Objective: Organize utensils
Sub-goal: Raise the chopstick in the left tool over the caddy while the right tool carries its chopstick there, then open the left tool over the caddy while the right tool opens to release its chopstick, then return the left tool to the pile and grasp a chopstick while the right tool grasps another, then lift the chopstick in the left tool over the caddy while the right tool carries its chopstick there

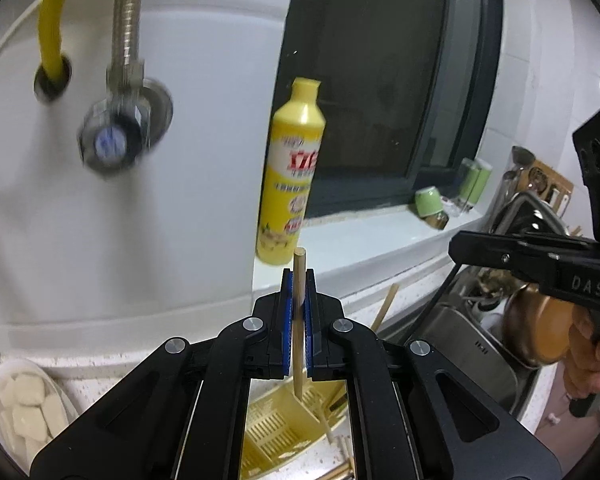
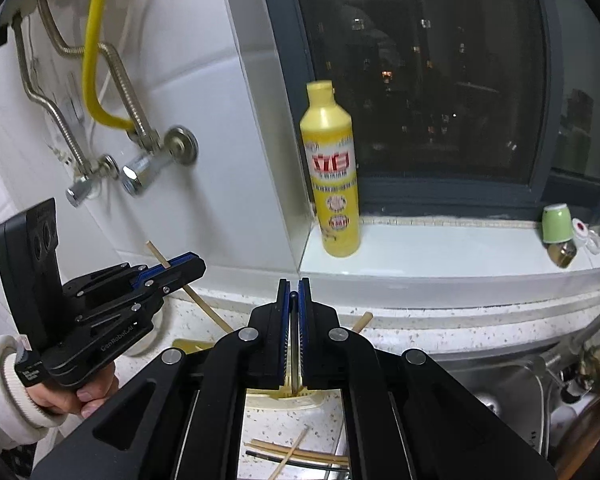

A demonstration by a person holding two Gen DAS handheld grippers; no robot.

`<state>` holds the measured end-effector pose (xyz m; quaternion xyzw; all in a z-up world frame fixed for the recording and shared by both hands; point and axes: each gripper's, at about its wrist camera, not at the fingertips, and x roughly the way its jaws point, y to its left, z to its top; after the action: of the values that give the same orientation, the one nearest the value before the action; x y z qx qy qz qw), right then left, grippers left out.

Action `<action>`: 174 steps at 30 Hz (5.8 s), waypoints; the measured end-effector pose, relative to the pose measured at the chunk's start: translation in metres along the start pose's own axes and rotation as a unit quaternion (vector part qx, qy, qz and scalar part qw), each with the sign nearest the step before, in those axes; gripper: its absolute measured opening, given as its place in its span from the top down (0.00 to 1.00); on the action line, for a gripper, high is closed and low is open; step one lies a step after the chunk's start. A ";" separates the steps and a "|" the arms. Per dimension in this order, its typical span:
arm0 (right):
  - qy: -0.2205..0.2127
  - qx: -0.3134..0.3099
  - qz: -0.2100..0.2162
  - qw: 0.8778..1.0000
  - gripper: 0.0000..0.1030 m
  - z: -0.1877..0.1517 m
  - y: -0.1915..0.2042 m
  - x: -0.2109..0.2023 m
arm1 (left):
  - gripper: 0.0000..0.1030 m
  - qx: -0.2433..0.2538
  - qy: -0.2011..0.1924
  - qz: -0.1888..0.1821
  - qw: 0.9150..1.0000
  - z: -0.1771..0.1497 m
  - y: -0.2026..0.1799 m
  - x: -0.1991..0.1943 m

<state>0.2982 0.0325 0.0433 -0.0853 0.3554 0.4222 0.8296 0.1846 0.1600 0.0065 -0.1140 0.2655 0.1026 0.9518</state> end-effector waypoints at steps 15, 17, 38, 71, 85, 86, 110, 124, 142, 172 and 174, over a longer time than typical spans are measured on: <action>0.030 0.070 0.009 0.997 0.94 -0.035 -0.025 0.024 | 0.78 0.005 0.038 0.002 0.999 -0.007 -0.008 0.022; 0.023 0.085 0.013 0.996 0.93 -0.033 -0.030 0.020 | 0.62 0.000 0.032 -0.002 0.999 -0.004 -0.007 0.018; -0.024 0.124 -0.012 0.992 0.85 -0.053 -0.037 -0.062 | 0.56 0.008 0.005 -0.048 0.999 -0.002 -0.036 -0.060; 0.042 0.352 -0.009 0.935 0.85 -0.248 -0.111 -0.021 | 0.53 0.001 0.170 -0.051 0.984 -0.130 -0.079 0.005; 0.085 0.432 0.013 0.898 0.85 -0.298 -0.126 0.025 | 0.53 0.011 0.218 0.007 0.976 -0.175 -0.080 0.061; 0.088 0.438 0.016 0.895 0.85 -0.301 -0.127 0.029 | 0.53 0.010 0.222 0.013 0.975 -0.177 -0.079 0.064; 0.091 0.509 0.081 0.852 0.84 -0.327 -0.143 0.078 | 0.62 -0.004 0.257 0.050 0.965 -0.201 -0.071 0.134; 0.074 0.518 0.100 0.847 0.96 -0.333 -0.144 0.079 | 0.96 -0.044 0.267 0.043 0.962 -0.207 -0.061 0.134; 0.061 0.444 0.073 0.891 0.98 -0.299 -0.119 0.019 | 0.96 -0.041 0.164 0.018 0.985 -0.158 -0.061 0.030; 0.009 0.250 0.013 0.968 0.99 -0.206 -0.042 -0.073 | 0.97 -0.022 0.055 -0.050 0.997 -0.097 -0.057 -0.092; 0.004 0.234 0.012 0.972 0.99 -0.192 -0.040 -0.075 | 0.97 -0.017 0.043 -0.051 0.998 -0.087 -0.058 -0.096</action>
<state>0.1994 -0.1256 -0.0543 0.1141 0.4484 0.3369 0.8200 0.0769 0.0686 -0.0055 -0.1478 0.2983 0.0538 0.9414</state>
